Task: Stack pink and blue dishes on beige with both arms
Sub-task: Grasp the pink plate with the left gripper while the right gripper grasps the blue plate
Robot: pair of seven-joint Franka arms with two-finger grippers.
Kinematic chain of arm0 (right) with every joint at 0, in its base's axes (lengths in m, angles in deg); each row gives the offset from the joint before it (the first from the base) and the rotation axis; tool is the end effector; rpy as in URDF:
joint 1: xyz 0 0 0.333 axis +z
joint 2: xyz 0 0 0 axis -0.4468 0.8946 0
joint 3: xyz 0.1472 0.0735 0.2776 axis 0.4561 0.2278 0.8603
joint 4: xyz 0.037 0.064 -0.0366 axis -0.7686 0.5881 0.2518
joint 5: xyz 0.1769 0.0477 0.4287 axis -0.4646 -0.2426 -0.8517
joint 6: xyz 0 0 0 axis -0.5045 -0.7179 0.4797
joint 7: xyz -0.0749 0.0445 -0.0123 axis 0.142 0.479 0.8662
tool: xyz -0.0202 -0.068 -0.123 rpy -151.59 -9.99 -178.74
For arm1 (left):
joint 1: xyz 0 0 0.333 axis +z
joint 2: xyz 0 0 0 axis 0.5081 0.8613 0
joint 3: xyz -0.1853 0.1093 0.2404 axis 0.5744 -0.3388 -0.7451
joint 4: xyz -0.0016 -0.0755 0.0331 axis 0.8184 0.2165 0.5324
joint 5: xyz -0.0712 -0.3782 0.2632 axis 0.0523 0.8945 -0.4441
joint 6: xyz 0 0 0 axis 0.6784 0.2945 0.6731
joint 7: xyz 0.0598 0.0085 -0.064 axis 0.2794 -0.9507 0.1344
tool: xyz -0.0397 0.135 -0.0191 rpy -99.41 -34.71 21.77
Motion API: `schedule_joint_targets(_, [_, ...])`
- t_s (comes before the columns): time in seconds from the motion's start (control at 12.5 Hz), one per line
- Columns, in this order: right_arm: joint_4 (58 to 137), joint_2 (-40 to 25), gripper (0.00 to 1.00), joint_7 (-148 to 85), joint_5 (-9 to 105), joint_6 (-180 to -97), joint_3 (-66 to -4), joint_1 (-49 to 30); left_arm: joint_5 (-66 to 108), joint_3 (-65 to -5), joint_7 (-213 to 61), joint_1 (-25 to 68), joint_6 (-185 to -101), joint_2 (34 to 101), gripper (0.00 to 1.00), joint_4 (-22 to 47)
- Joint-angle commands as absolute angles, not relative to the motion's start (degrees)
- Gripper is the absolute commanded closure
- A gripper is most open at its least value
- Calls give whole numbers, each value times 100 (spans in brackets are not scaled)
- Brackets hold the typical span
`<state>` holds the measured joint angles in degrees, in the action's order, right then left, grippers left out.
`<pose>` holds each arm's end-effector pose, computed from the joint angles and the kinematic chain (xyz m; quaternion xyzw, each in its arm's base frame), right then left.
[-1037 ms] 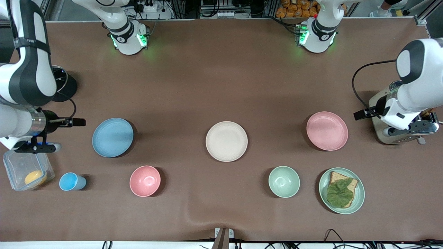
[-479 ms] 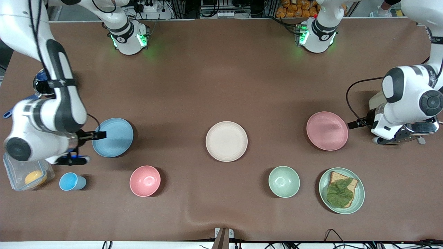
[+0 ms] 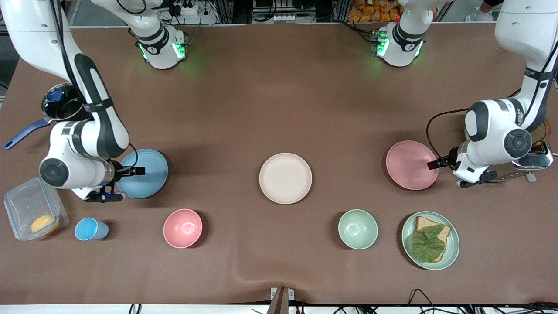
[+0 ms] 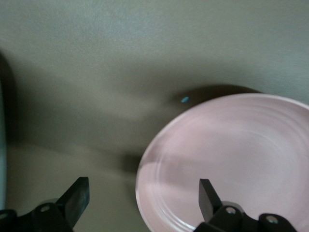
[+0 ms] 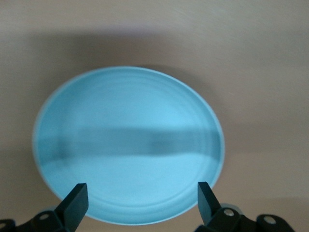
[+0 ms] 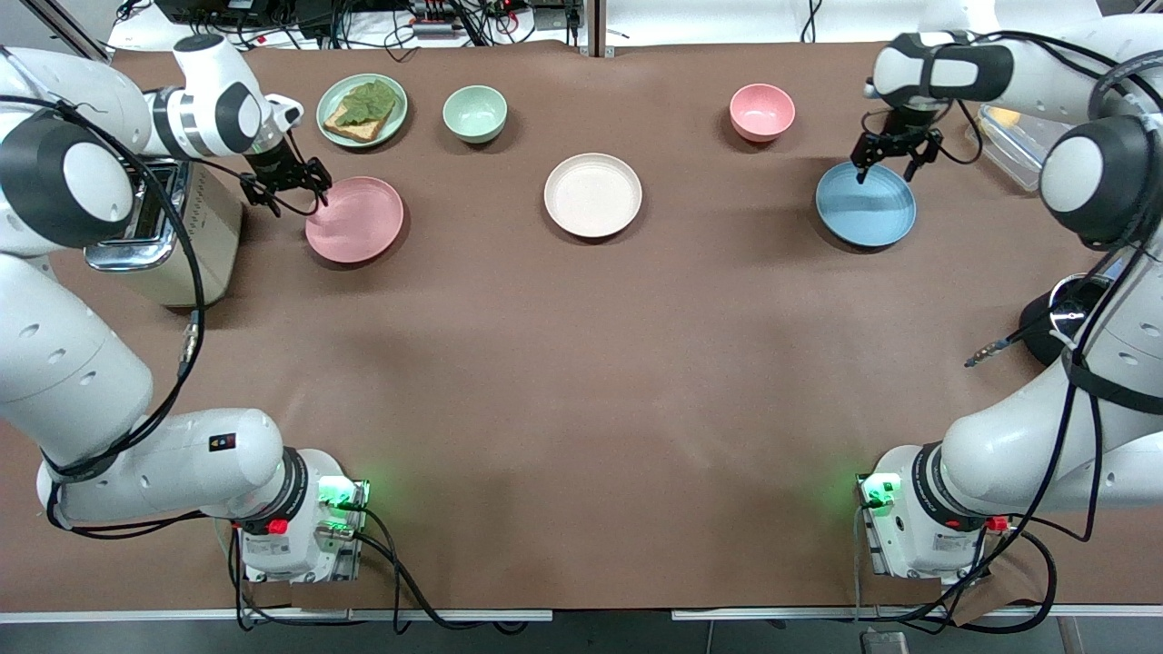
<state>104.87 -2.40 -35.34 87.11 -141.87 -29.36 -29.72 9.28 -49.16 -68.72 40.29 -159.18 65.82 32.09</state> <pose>0.6579 -0.0369 0.1570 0.9909 -0.0044 -0.1346 0.0086 0.6087 0.0635 0.1242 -0.9846 -0.1516 0.0862 0.0094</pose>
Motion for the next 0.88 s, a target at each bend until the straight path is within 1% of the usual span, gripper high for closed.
schedule_joint_targets(0.0, [10903,-596,0,-3470,8471,-14472,-2836,-3269,1040,-4866,-6919,4135,-16134,6731,0,3223])
schedule_joint_targets(0.24, [10903,-508,0,-3322,8355,-14569,-2845,-3480,1040,-4866,-6919,4135,-16152,6793,0,3215])
schedule_joint_targets(0.32, [10903,-455,0,-3208,8355,-14569,-2845,-3550,1040,-4866,-6919,4135,-16152,6793,6,3215])
schedule_joint_targets(0.4, [10903,-351,0,-3050,8338,-14569,-2836,-3655,1040,-4866,-6919,4135,-16152,6819,16,3215])
schedule_joint_targets(0.48, [10903,-262,0,-2953,8294,-14578,-2836,-3665,1040,-4866,-6919,4135,-16152,6828,26,3215])
schedule_joint_targets(0.56, [10903,-175,0,-2760,8250,-14578,-2845,-3691,1040,-4866,-6919,4135,-16152,6828,42,3215])
schedule_joint_targets(0.64, [10895,-69,0,-2506,8241,-14587,-2845,-3717,1040,-4866,-6919,4126,-16152,6828,66,3223])
schedule_joint_targets(0.72, [10895,36,0,-2399,8224,-14683,-2845,-3752,1040,-4858,-6919,4117,-16152,6828,85,3223])
schedule_joint_targets(0.8, [10895,133,0,-2320,8223,-14779,-2845,-3813,1040,-4857,-6919,4117,-16152,6828,97,3223])
